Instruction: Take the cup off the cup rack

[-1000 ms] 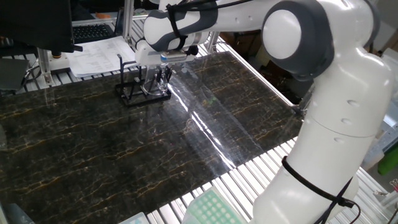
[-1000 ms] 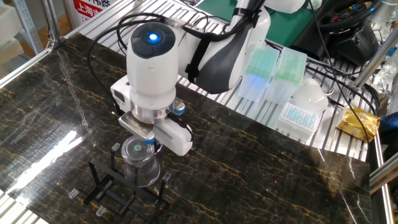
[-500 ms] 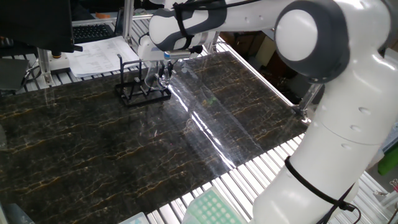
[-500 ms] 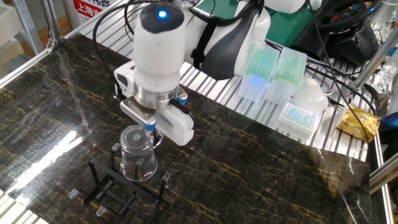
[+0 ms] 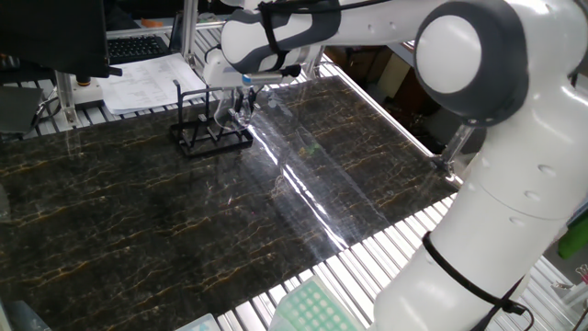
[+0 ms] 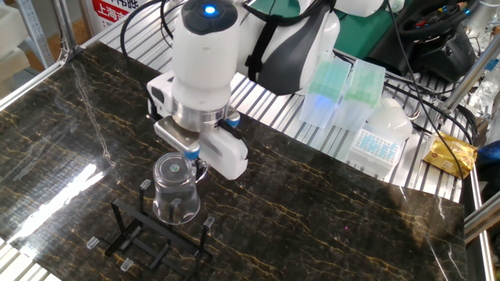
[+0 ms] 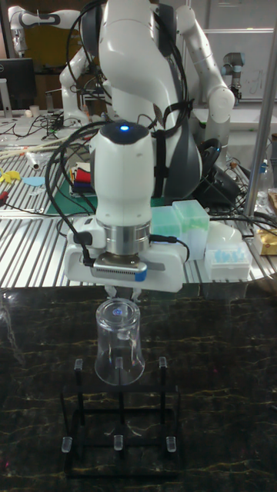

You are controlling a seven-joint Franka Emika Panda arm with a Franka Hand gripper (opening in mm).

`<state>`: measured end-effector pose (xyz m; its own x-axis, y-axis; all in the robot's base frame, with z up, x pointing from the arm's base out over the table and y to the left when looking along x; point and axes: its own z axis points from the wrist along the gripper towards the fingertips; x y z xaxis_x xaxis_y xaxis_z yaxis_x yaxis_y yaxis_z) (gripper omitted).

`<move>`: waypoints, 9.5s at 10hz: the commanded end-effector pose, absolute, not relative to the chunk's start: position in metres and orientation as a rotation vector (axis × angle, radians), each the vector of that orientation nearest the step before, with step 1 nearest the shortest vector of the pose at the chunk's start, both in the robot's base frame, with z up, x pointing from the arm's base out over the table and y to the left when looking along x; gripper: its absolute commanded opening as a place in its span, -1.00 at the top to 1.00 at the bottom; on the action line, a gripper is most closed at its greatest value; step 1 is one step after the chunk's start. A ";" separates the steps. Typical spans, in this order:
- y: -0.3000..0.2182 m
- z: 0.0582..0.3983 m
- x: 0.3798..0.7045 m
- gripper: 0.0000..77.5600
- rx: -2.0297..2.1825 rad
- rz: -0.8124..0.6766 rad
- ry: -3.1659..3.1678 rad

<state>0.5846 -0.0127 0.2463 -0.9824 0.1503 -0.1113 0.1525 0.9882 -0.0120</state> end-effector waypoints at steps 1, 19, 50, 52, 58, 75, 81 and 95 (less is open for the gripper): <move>-0.010 0.261 0.579 0.97 0.245 -0.034 3.006; -0.026 0.263 0.520 0.97 0.181 -0.171 3.098; -0.011 0.144 0.511 0.97 0.073 -0.018 3.124; -0.011 0.142 0.511 0.97 0.075 -0.016 3.122; -0.011 0.132 0.512 0.97 0.109 -0.023 3.063; -0.011 0.126 0.513 0.97 0.117 -0.035 3.063; -0.011 0.126 0.513 -1.00 0.122 -0.035 3.062; -0.013 0.147 0.518 -1.00 0.058 0.005 3.069</move>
